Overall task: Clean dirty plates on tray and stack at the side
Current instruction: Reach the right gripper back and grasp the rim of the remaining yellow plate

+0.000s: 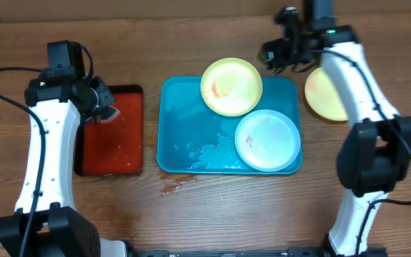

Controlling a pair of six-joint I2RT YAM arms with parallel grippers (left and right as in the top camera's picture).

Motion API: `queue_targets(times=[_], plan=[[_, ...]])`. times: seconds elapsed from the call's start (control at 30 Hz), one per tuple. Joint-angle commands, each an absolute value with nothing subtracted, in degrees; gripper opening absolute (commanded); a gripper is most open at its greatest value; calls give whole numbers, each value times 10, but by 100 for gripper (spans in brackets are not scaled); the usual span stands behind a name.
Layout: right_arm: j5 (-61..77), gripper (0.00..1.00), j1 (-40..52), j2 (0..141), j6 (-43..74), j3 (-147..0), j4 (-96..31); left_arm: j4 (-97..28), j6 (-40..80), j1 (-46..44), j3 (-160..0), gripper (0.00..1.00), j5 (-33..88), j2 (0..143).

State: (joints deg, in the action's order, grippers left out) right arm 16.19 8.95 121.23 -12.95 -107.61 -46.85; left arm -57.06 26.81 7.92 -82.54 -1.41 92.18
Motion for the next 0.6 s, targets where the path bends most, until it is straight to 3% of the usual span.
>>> queue_targets(times=[0.0,0.17,0.4,0.5,0.57], plan=[[76,85,117,1247,-150,-1070,-445,-568,257,81,-827,4,-4,922],[28,85,135,1283,-150,-1070,-427,-567,257,81,-827,4,-3,922],[67,81,135,1320,-151,-1070,-431,-567,257,81,-827,4,-3,922],[78,68,138,1320,-151,-1070,-428,-566,257,81,-827,4,-3,922],[77,53,139,1320,-151,-1070,-428,-566,257,81,-827,4,-3,922]])
